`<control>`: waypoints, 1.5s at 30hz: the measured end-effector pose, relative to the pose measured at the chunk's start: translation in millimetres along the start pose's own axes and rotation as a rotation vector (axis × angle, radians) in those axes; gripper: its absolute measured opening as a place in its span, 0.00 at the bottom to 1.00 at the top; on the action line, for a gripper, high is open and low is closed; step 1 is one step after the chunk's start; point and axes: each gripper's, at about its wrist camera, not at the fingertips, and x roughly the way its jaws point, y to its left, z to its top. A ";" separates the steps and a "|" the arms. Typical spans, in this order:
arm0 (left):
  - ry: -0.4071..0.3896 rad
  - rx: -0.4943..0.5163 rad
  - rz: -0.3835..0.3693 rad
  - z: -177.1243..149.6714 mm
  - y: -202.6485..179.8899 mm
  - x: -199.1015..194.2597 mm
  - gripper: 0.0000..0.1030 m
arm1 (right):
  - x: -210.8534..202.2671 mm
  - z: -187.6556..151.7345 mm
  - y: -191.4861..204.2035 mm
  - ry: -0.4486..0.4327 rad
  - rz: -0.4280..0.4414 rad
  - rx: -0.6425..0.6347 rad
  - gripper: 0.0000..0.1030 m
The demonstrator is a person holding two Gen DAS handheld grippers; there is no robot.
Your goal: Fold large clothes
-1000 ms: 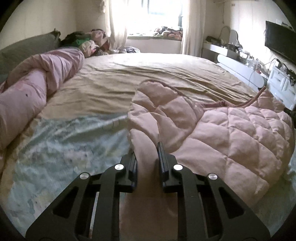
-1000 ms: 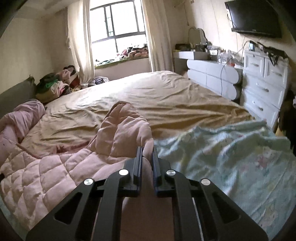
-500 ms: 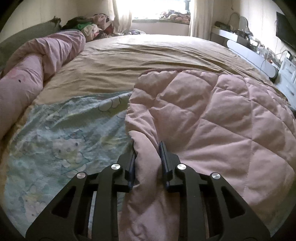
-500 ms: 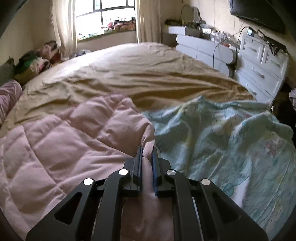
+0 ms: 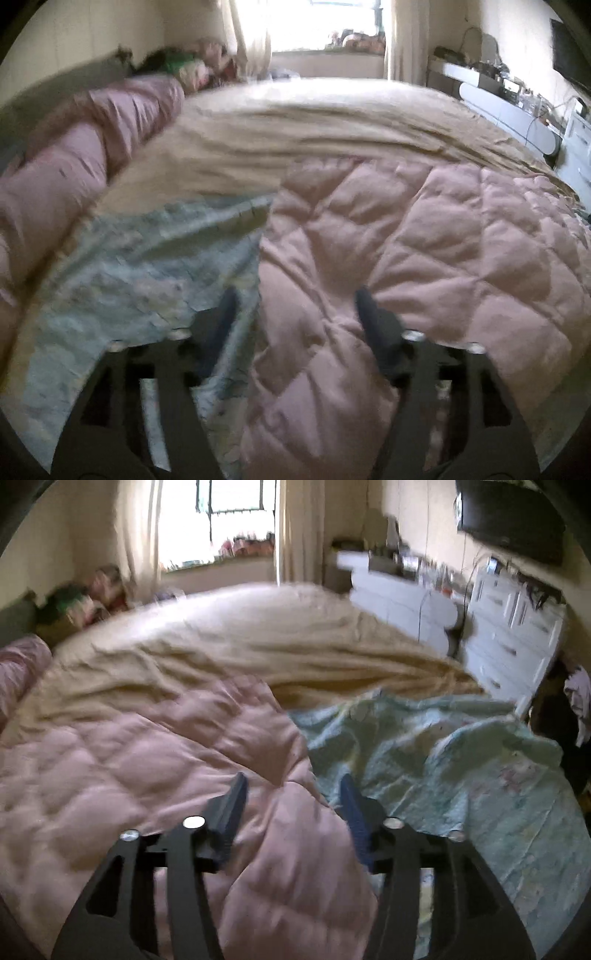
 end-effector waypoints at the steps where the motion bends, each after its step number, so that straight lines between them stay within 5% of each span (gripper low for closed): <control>1: -0.019 0.007 0.001 1.6 -3.8 -8.1 0.62 | -17.5 -0.9 4.2 -0.035 0.027 -0.016 0.64; 5: -0.081 0.009 -0.118 5.5 -34.7 -43.3 0.70 | -56.8 -7.3 36.4 -0.038 0.229 -0.148 0.78; 8: -0.003 0.013 -0.239 3.3 -67.2 -37.0 0.70 | -59.2 -14.3 64.6 0.043 0.342 -0.205 0.78; 10: 0.017 0.025 -0.245 -2.5 -85.8 -31.7 0.70 | -56.4 -20.5 80.9 0.079 0.373 -0.236 0.78; 15: 0.087 0.035 -0.231 -20.7 -106.8 -3.9 0.70 | -18.0 -44.3 112.6 0.253 0.319 -0.266 0.81; 21: 0.111 0.040 -0.236 -29.1 -107.4 12.5 0.71 | 6.2 -60.1 121.7 0.287 0.278 -0.231 0.84; 29: 0.070 0.048 -0.241 -23.4 -97.2 -27.1 0.71 | -36.5 -46.4 99.1 0.213 0.326 -0.183 0.85; 36: 0.016 0.045 -0.205 -20.1 -84.3 -58.7 0.91 | -79.4 -38.0 65.0 0.128 0.317 -0.146 0.94; 45: 0.008 -0.013 -0.140 -29.4 -55.2 -75.3 0.91 | -116.9 -31.9 9.5 0.063 0.255 -0.107 0.96</control>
